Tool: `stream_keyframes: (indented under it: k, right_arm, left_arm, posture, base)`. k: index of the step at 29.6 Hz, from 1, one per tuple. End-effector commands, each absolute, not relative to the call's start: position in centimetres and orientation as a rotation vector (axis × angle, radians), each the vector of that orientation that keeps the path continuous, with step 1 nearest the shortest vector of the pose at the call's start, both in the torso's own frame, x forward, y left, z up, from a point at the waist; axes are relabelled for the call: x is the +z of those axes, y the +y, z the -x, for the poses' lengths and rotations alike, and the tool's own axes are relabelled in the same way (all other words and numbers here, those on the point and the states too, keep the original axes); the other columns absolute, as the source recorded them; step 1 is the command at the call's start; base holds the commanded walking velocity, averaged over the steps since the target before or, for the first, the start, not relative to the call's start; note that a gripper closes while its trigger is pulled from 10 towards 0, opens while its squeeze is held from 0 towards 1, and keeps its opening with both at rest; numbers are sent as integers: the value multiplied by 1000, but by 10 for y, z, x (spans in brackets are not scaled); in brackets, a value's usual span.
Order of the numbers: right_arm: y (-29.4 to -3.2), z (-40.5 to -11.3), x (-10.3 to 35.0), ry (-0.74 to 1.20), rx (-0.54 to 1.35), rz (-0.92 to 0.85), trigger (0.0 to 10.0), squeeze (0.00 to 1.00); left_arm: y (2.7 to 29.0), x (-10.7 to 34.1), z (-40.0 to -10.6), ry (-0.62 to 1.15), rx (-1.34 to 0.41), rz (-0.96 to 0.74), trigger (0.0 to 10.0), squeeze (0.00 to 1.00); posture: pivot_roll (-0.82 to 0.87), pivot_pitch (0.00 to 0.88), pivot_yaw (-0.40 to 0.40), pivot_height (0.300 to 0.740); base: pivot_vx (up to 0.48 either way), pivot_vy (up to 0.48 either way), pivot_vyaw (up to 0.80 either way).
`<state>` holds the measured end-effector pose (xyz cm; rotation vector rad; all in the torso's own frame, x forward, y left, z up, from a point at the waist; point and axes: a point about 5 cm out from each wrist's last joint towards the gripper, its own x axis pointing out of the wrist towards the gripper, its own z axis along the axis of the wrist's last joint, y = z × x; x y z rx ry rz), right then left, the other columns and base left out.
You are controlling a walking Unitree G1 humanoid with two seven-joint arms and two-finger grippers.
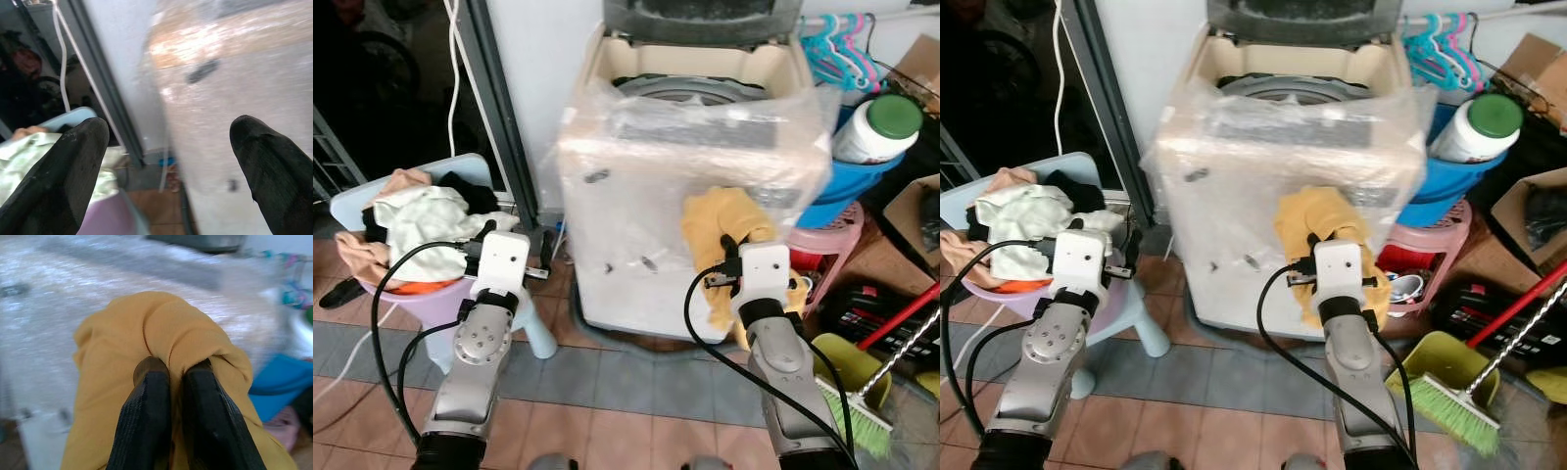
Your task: Clothes washing
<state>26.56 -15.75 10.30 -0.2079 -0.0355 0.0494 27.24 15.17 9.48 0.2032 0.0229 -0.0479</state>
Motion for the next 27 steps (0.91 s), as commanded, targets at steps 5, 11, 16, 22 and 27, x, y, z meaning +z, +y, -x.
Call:
stream_keyframes:
  k: [5, 11, 16, 22, 27]
  right_arm:
    - [-144, -274, 121, -126, 86, 182, 10000, 0]
    - [-145, -274, 122, -129, 92, 181, 10000, 0]
    - [-142, -274, 124, -139, 122, 179, 10000, 0]
    - [-137, -278, 128, -160, 177, 214, 10000, 0]
    - [-134, -278, 129, -169, 201, 215, 10000, 0]
  left_arm:
    - [179, 91, -270, 79, 52, -181, 10000, 0]
    - [180, 91, -268, 86, 61, -164, 10000, 0]
    - [180, 91, -269, 84, 67, -150, 10000, 0]
    - [180, 91, -270, 91, 77, -140, 10000, 0]
    - [180, 91, -270, 92, 80, -129, 10000, 0]
  posture:
    - [-36, 0, 58, 740]
    - [-39, 0, 58, 740]
    - [-42, 0, 57, 740]
    - [-36, 0, 48, 740]
    - [-31, 0, 43, 740]
  base:
    - [0, 0, 0]
    - [0, 0, 0]
    - [248, 0, 0]
    - [444, 0, 0]
    - [436, 0, 0]
